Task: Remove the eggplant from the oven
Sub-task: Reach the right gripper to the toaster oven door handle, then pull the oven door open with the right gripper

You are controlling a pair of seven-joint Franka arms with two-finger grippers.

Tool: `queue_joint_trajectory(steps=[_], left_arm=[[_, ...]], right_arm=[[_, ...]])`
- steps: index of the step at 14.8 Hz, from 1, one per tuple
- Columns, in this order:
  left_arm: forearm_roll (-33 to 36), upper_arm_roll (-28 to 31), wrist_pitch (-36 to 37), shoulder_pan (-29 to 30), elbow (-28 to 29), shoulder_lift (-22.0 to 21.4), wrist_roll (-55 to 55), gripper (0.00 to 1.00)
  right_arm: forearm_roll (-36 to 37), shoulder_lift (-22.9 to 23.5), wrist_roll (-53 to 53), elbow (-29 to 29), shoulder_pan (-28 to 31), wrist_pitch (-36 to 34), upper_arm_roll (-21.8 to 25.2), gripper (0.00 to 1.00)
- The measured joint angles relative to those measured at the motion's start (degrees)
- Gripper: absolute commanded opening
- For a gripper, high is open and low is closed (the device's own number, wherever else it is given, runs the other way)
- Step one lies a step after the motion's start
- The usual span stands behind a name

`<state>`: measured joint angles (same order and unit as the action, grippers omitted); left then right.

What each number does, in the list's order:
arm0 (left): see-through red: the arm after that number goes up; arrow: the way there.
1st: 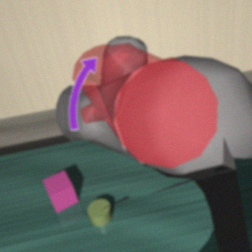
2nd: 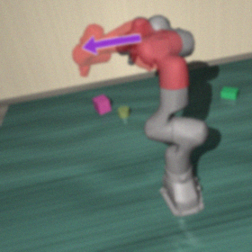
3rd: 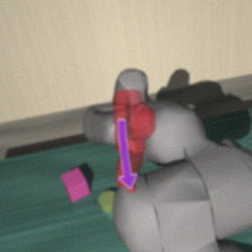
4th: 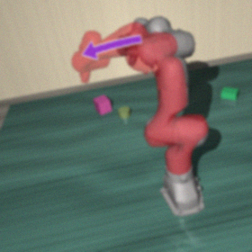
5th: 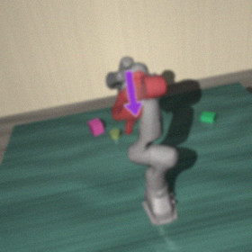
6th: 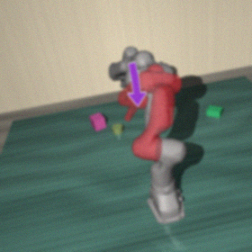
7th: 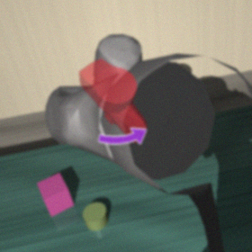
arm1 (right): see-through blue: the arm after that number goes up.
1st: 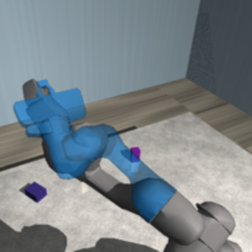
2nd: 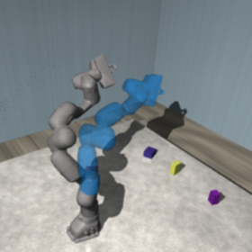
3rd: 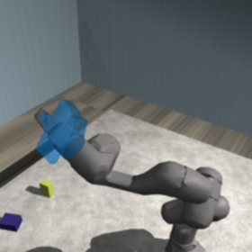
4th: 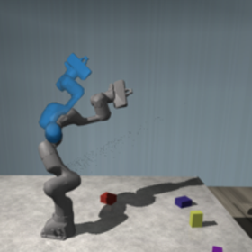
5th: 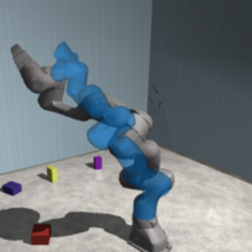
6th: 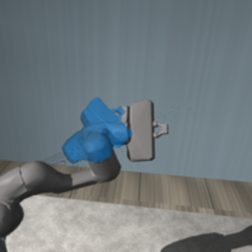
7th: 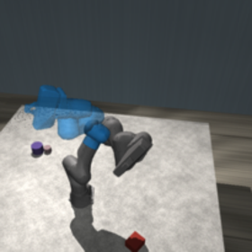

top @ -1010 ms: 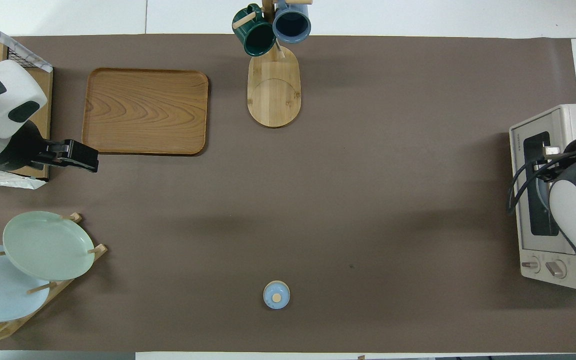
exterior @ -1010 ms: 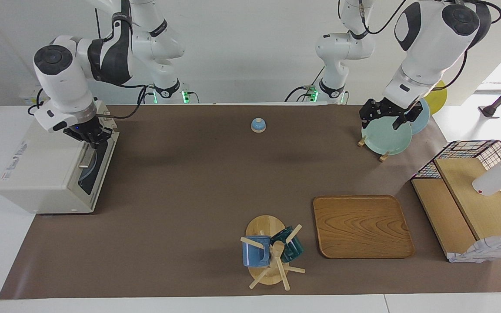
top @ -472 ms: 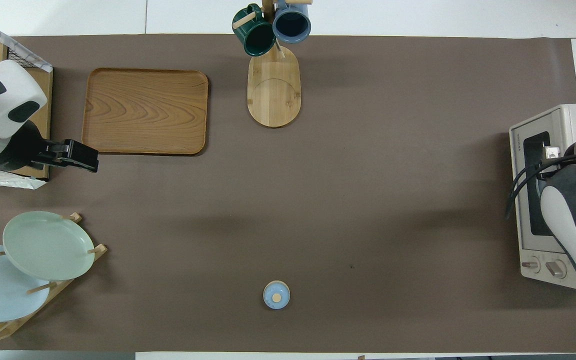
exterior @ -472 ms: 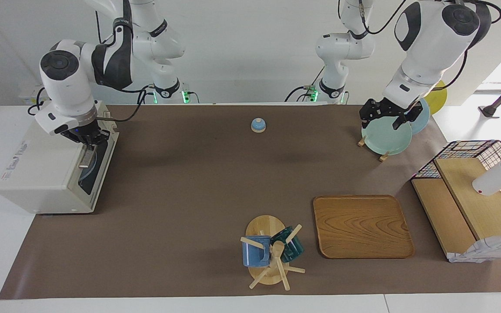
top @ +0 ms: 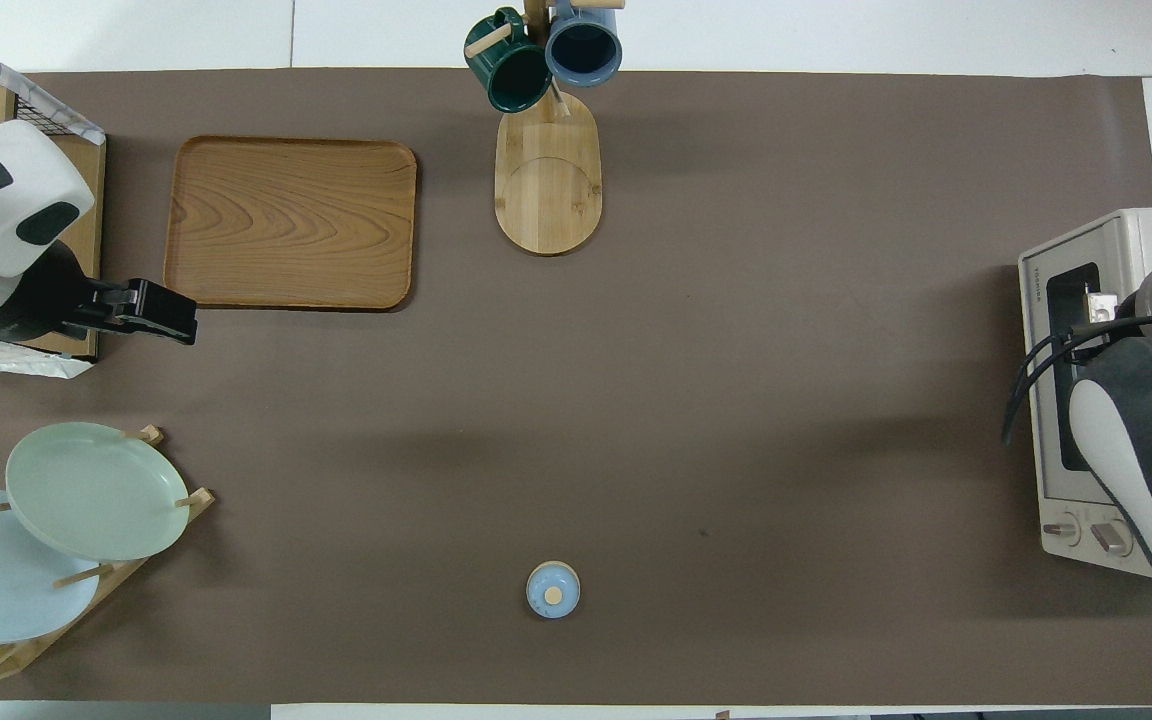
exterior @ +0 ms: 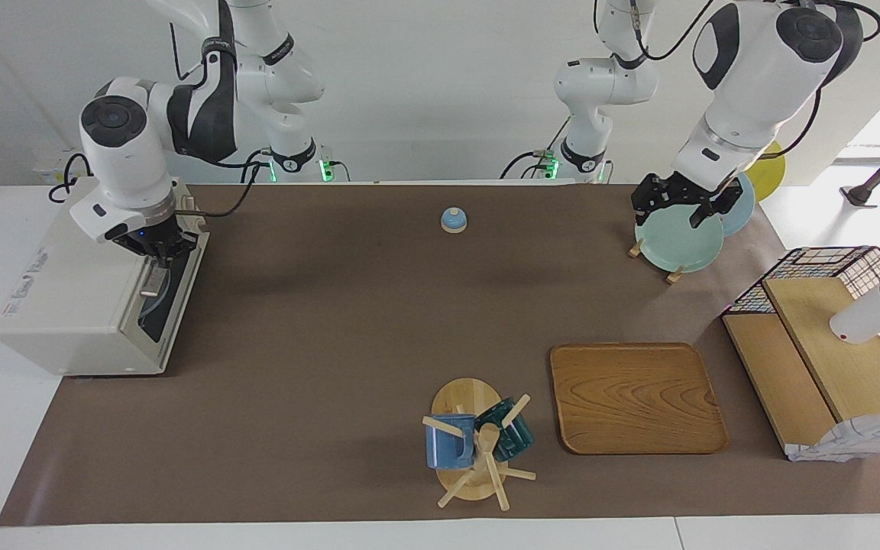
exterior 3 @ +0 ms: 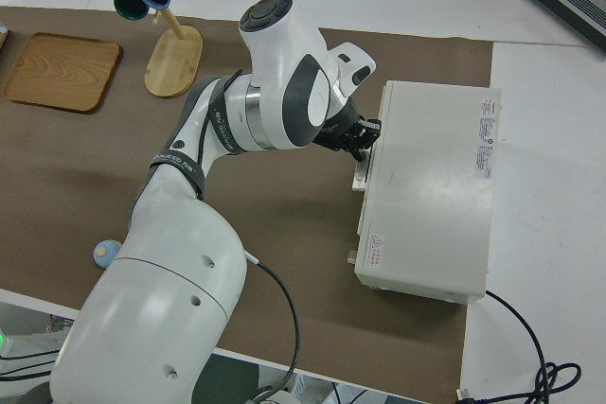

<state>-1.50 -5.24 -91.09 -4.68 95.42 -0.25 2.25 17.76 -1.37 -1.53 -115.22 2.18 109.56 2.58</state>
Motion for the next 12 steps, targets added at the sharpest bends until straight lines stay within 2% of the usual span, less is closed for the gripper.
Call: queue_joint_trajectory(steps=[4, 9, 12], left_arm=[[0.0, 0.0, 0.0, 0.0, 0.0, 0.0, 0.0, 1.00], [0.0, 0.0, 0.0, 0.0, 0.0, 0.0, 0.0, 1.00], [0.0, 0.0, 0.1, 0.0, 0.0, 0.0, 0.0, 1.00]], right_arm=[[-0.7, -0.3, 0.1, -2.2, -2.5, 2.2, -0.5, 0.00], [-6.9, 0.5, 0.1, -5.4, -3.4, 7.4, -1.2, 0.00], [-9.6, 1.5, 0.3, -8.5, -4.0, 12.8, -1.6, 0.00]])
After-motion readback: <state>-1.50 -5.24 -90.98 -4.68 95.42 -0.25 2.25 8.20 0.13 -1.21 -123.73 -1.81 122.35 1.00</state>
